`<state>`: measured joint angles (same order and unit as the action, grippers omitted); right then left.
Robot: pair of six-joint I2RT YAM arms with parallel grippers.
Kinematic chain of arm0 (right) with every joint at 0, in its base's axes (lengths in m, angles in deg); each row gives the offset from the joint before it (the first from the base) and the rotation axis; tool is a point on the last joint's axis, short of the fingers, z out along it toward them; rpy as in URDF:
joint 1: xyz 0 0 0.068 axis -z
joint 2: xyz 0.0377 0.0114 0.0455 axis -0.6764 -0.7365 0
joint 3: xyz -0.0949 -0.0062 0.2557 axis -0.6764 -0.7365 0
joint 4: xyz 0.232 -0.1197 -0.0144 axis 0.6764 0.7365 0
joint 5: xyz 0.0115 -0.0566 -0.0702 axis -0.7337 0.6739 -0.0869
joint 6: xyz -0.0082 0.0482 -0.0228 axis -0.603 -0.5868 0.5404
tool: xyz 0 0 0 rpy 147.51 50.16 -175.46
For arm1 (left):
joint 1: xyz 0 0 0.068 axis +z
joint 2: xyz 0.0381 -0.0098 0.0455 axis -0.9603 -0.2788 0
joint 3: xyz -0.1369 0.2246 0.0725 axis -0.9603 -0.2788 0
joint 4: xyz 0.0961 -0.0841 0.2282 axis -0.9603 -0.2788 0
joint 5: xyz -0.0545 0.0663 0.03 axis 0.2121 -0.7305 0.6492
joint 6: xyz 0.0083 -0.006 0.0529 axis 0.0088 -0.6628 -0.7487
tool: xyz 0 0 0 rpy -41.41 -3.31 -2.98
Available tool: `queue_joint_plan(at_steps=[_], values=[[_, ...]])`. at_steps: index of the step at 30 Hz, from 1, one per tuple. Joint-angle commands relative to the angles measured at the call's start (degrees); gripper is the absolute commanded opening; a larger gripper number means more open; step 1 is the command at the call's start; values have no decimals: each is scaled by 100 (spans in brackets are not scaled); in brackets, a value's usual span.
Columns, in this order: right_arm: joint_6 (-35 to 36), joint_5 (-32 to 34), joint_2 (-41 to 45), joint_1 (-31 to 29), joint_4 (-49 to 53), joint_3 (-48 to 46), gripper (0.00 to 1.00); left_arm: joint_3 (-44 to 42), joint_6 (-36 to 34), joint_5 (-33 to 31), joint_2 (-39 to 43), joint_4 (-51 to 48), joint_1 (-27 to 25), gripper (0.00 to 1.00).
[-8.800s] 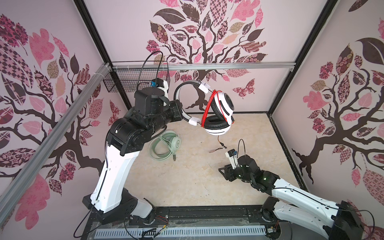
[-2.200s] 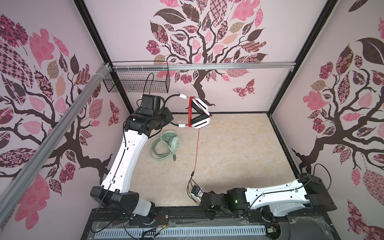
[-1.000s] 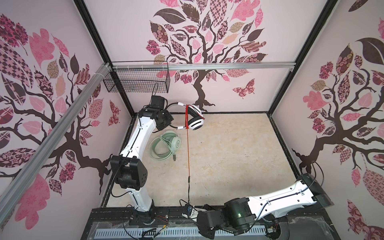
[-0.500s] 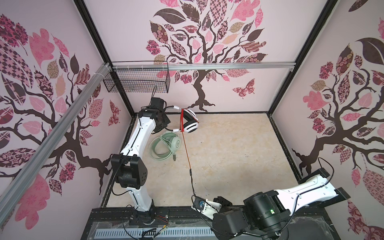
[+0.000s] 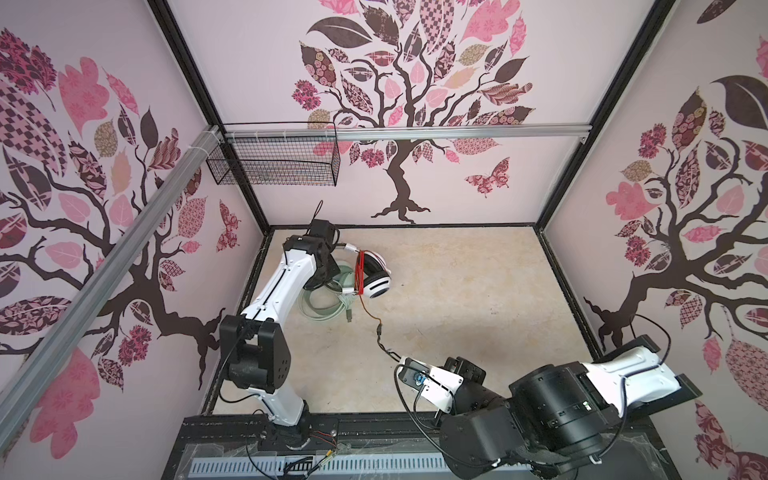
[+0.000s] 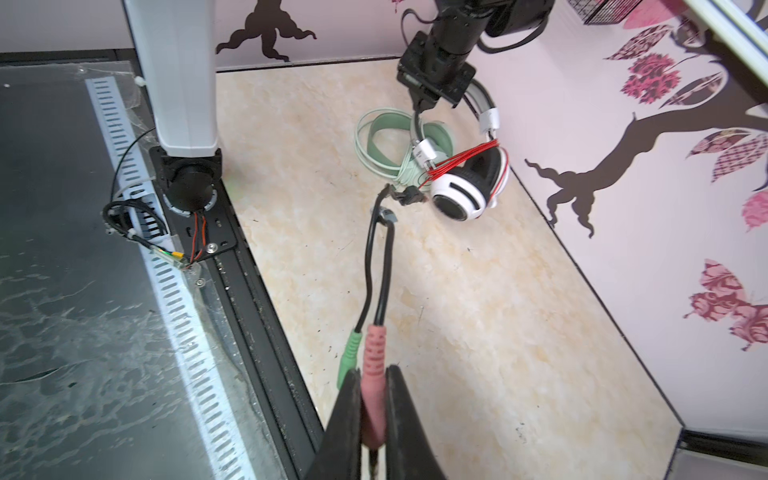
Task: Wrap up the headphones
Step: 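Lower the headset with the left gripper while the right gripper brings the plug toward it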
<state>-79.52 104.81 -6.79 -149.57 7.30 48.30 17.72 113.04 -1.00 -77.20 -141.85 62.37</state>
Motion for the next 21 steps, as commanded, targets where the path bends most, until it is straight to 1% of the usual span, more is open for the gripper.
queue_joint_plan(at_steps=[1,4,8,10,13,17,21], values=[[300,489,145,87,12,106,0,-587,-50,92,784,323,-207,0],[475,610,301,361,-185,-10,0,-1126,-124,229,1241,485,-412,0],[931,700,626,775,-704,-169,0,-1595,-154,143,1757,524,-676,0],[1237,738,786,835,-1051,-164,0,-1771,-126,-14,1948,507,-872,0],[1526,746,827,836,-1312,100,0,-1969,-40,-19,2080,539,-956,0],[1678,672,617,834,-1290,395,0,-2027,71,103,2114,712,-956,0],[1476,754,401,839,-1012,397,0,-1740,185,394,2198,722,-956,0]])
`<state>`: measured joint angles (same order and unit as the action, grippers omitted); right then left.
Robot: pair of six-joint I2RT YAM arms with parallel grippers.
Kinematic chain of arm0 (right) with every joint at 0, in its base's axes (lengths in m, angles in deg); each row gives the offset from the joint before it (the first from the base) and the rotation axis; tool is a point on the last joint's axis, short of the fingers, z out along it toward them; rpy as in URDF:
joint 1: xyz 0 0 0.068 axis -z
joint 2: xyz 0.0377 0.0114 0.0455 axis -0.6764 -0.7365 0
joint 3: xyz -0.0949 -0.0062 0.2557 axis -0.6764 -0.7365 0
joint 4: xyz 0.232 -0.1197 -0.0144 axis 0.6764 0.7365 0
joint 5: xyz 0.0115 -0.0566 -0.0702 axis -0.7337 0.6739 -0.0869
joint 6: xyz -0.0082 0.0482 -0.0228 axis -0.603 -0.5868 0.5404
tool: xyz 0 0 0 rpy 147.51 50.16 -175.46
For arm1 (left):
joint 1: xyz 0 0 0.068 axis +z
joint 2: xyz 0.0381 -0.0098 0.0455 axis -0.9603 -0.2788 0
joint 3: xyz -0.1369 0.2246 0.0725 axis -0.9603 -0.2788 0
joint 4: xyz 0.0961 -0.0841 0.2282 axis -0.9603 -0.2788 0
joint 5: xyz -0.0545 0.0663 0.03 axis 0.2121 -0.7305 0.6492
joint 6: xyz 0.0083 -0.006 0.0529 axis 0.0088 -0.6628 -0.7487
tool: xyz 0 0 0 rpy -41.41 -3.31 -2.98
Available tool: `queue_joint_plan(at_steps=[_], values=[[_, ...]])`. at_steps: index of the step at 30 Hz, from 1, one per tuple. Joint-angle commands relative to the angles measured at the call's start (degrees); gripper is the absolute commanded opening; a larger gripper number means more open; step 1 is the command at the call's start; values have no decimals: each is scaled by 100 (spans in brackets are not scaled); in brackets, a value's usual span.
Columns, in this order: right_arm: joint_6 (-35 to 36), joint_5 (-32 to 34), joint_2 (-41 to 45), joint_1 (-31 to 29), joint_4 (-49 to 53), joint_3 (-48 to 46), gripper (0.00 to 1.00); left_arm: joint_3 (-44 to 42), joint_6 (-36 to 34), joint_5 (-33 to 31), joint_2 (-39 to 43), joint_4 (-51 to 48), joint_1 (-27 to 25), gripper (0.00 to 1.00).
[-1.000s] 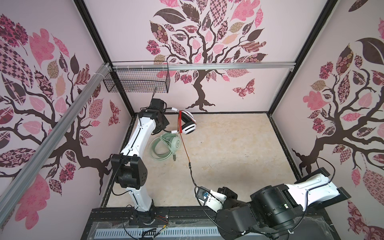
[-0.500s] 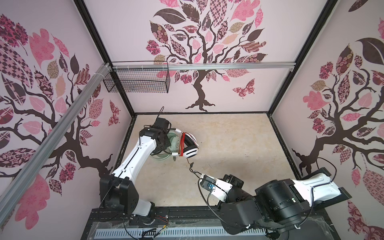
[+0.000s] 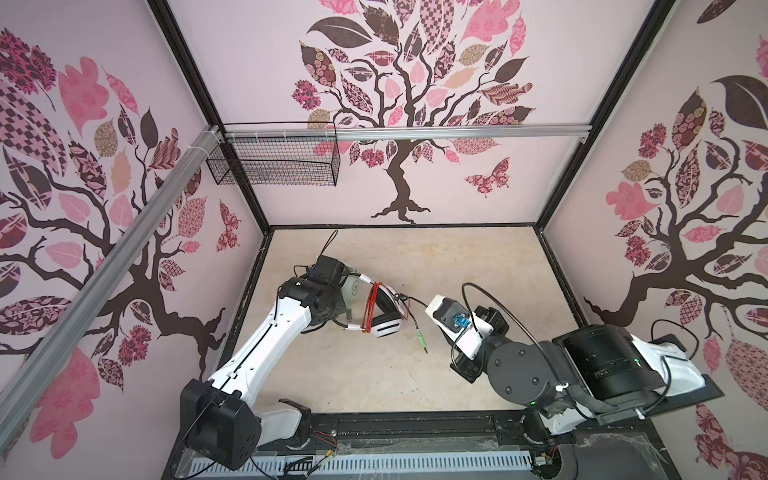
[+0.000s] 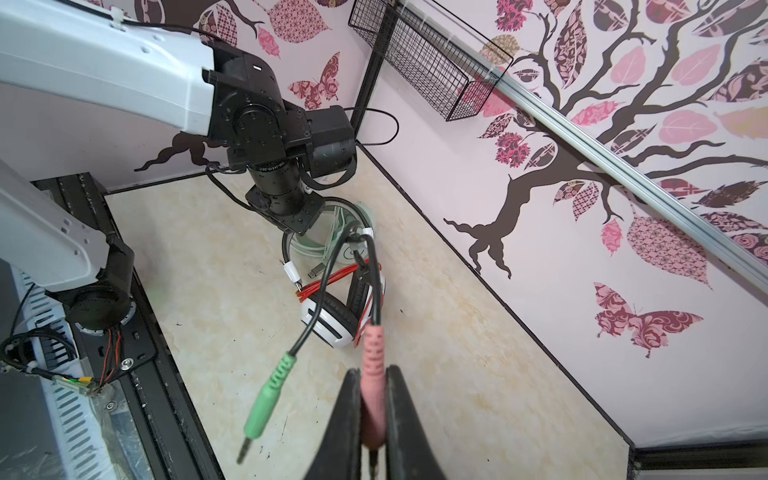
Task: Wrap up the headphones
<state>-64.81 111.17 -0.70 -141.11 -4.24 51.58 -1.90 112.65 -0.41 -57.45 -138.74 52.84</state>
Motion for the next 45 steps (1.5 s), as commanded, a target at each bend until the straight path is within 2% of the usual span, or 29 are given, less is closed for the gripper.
queue_joint_plan(at_steps=[1,5,11,17,20,24,32,39,45], values=[[-73,94,-217,-7,210,50,0,328,249,408,247,416,2,0],[-278,4,-137,-7,260,-164,0,886,280,579,255,189,35,0],[-788,35,3,-7,635,-605,0,1347,295,1379,357,60,426,0],[-707,-833,27,-13,182,-849,0,1502,289,1376,248,169,634,0],[-458,-1120,-382,-63,192,-457,0,1531,379,1435,63,414,635,0],[-237,-989,-999,-152,415,422,0,1599,454,1540,-204,560,604,0],[463,-786,-1340,-157,254,1675,0,1147,546,1192,-254,794,134,0],[1196,-78,-1721,-156,329,2937,0,460,587,1200,-37,967,-53,0],[1707,276,-1662,-151,-12,3221,0,5,479,1053,130,970,-56,0]])
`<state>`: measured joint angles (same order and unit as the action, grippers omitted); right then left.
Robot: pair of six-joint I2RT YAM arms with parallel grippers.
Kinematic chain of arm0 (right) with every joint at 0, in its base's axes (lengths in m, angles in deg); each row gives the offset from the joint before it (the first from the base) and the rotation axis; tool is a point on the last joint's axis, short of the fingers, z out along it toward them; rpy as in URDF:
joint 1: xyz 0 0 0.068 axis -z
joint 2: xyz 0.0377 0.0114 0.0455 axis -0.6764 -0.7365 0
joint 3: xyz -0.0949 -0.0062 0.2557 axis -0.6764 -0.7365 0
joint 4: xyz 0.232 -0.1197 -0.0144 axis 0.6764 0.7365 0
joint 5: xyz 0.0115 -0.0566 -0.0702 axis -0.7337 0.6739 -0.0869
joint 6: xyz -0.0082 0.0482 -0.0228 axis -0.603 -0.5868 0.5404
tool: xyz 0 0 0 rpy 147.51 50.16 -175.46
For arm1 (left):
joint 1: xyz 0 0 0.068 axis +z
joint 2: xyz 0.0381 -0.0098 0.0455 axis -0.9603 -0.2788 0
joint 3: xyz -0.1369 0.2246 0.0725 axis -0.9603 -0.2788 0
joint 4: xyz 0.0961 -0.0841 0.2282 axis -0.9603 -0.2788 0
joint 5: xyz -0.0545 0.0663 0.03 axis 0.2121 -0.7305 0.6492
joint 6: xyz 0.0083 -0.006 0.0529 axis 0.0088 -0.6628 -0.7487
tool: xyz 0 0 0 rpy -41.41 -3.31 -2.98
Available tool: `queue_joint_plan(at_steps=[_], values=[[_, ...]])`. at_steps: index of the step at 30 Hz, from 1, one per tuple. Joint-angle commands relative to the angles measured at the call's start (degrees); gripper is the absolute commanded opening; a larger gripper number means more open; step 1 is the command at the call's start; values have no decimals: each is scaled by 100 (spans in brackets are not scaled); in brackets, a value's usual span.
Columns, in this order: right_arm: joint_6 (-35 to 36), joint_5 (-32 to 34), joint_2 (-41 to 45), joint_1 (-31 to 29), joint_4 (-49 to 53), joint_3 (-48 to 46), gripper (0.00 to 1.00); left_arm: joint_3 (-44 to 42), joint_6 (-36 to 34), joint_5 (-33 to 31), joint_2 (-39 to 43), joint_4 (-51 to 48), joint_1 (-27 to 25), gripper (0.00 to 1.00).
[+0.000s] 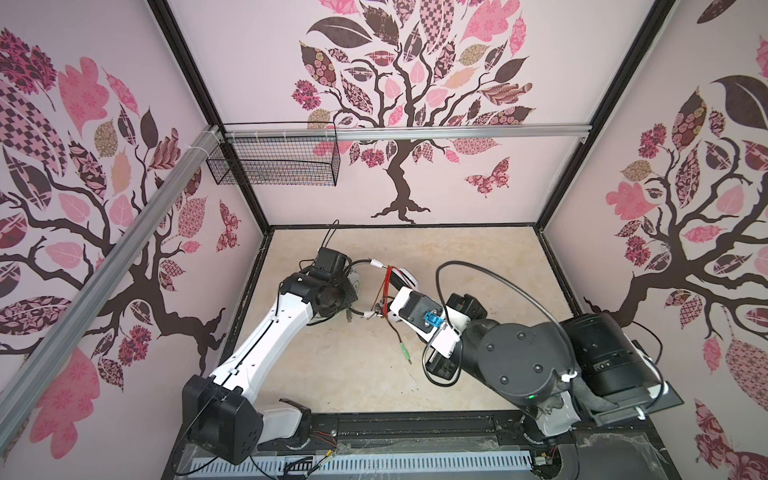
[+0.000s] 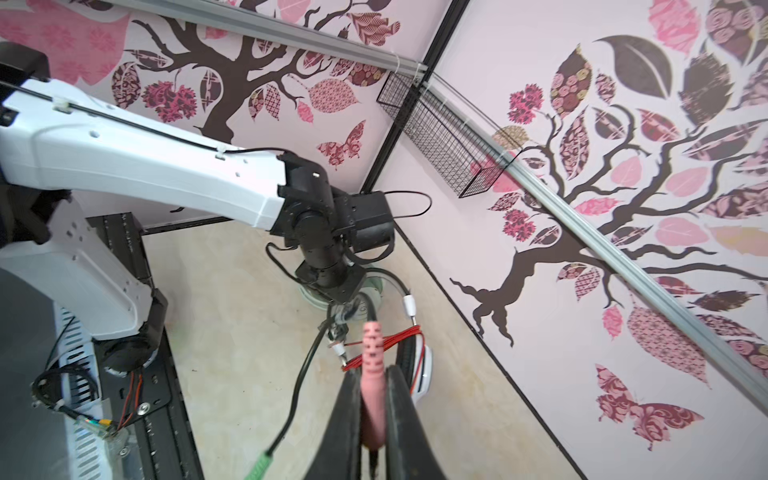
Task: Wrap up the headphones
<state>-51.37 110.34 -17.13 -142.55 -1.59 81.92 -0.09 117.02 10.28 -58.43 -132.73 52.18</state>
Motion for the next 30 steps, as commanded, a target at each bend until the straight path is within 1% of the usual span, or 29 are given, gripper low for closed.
queue_joint_plan(at_steps=[1,5,10,16,26,30], values=[[377,360,12,-12,-300,176,0,-206,35,-42,238,370,9,0],[182,71,49,-12,-235,-51,0,-128,53,-86,265,349,10,0],[-354,-358,126,-12,-200,-909,0,350,-35,-171,142,169,18,0],[-673,-697,325,-14,-427,-1550,0,613,-53,-198,6,115,18,0],[-768,-967,392,-13,-444,-1625,0,869,-68,-213,-119,105,36,0],[-777,-910,370,-13,-386,-1624,0,902,-94,-233,-165,94,36,0]])
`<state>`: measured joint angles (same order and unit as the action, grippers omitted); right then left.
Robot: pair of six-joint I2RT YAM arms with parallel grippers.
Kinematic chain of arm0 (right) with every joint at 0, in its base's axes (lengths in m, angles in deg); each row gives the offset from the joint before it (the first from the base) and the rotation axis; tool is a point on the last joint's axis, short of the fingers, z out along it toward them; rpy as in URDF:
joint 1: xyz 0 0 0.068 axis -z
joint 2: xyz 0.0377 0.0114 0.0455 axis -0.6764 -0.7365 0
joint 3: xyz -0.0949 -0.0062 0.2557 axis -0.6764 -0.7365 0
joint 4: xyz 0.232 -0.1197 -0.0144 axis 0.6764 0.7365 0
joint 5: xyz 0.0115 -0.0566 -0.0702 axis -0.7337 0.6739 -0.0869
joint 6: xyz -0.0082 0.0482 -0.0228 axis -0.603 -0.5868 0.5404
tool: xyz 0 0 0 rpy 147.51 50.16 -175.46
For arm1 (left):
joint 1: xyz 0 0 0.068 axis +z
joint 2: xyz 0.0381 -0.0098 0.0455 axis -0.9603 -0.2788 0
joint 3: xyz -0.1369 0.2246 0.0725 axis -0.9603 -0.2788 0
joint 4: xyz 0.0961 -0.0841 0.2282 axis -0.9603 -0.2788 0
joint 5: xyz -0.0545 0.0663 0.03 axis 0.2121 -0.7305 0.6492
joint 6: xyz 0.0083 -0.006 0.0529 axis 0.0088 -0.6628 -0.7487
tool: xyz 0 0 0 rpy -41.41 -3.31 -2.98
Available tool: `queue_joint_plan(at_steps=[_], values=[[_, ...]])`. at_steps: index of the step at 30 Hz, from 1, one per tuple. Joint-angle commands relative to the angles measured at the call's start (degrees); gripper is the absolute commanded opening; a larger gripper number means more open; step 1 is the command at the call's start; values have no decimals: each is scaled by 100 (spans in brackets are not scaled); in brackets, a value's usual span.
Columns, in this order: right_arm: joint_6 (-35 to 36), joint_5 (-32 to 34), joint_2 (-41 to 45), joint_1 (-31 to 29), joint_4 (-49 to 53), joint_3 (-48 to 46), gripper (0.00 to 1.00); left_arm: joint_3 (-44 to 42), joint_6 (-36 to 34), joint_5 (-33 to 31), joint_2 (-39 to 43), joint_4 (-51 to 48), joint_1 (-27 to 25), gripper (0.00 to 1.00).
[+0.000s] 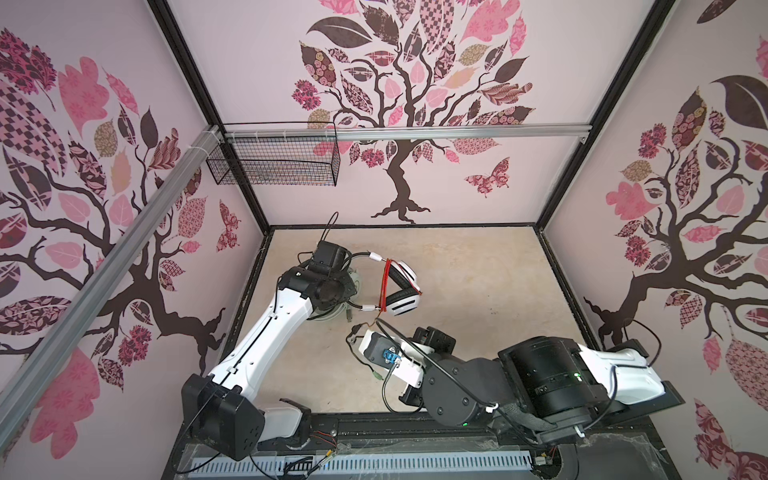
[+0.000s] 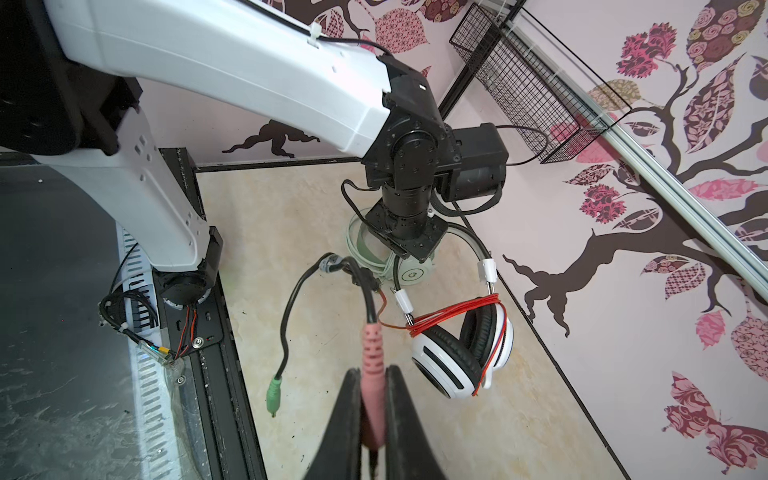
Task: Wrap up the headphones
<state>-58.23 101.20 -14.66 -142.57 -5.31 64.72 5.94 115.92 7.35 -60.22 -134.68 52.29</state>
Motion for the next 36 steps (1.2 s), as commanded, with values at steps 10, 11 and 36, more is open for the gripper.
queue_joint_plan(at_steps=[10,11,36], values=[[12,381,-111,-94,429,1033,0,-133,-66,-142,8,411,95,0],[37,420,-168,-111,475,1142,0,-166,-72,-133,-2,426,120,0],[1342,1018,398,425,-649,705,0,-1477,-188,-93,812,180,-115,0]])
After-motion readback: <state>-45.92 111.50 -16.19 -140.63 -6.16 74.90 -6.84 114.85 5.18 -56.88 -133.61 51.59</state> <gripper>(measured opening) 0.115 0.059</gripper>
